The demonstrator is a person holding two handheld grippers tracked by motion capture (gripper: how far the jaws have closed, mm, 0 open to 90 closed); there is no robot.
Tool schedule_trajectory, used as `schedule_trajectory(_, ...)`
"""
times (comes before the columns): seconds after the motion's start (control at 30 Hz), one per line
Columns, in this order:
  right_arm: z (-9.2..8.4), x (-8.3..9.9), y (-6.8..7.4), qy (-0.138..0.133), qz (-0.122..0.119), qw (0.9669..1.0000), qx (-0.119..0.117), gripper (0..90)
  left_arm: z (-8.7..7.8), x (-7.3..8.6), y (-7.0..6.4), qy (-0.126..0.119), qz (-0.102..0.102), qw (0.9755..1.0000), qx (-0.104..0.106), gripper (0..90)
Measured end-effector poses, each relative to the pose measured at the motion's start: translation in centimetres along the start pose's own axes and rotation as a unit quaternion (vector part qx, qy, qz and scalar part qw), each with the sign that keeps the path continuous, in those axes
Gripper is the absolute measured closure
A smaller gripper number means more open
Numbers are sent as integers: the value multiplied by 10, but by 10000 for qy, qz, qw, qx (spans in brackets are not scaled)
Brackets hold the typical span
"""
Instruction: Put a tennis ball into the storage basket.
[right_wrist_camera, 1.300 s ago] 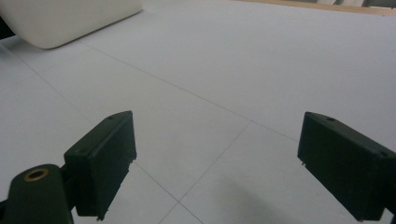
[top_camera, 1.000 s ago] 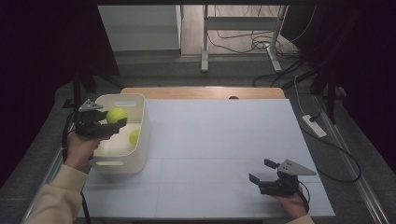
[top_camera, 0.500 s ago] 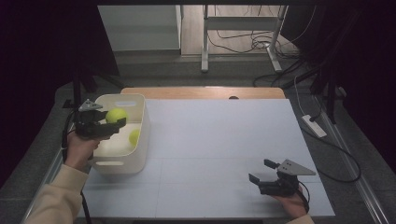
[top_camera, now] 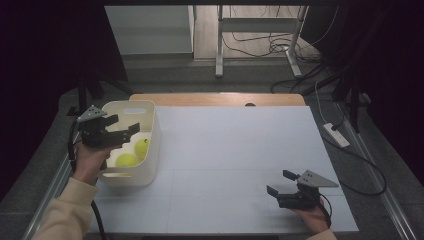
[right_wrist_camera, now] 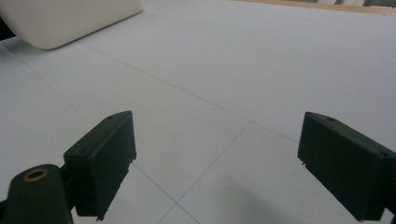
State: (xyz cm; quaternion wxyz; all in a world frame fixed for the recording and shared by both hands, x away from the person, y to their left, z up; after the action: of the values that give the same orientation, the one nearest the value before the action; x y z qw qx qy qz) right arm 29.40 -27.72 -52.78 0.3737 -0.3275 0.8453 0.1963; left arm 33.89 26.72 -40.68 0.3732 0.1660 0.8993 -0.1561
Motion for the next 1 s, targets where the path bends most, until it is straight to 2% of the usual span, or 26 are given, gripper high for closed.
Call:
schedule_trajectory(0.2,1,-1,-1,-13,30,10000,-45,117,-2,-2,-9,-115,200,9996,166,119)
schedule_trajectory(0.53,1,-1,-1,-43,43,10000,-74,117,-4,-3,-27,-334,482,9974,415,117)
schedule_trajectory(0.63,2,-2,-2,-44,8,10000,-64,117,-4,-1,-32,-416,535,9965,491,112)
schedule_trajectory(1.0,6,-6,1,-5,-92,9999,-106,118,-1,4,-53,-484,728,9938,685,107)
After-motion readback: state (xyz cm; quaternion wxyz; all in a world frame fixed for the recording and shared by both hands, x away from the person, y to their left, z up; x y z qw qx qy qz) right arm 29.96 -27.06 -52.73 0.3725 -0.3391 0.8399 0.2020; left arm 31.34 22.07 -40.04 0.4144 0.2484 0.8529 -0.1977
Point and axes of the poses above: each handheld gripper's, and its own axes: z roughly forward along the jaws, x roughly out of its underside, y roughly to its left, the point moved 3 cm from there along z, roughly forward along the jaws, and after that the axes turned 15 degrees about y, right-handed, at the moved point
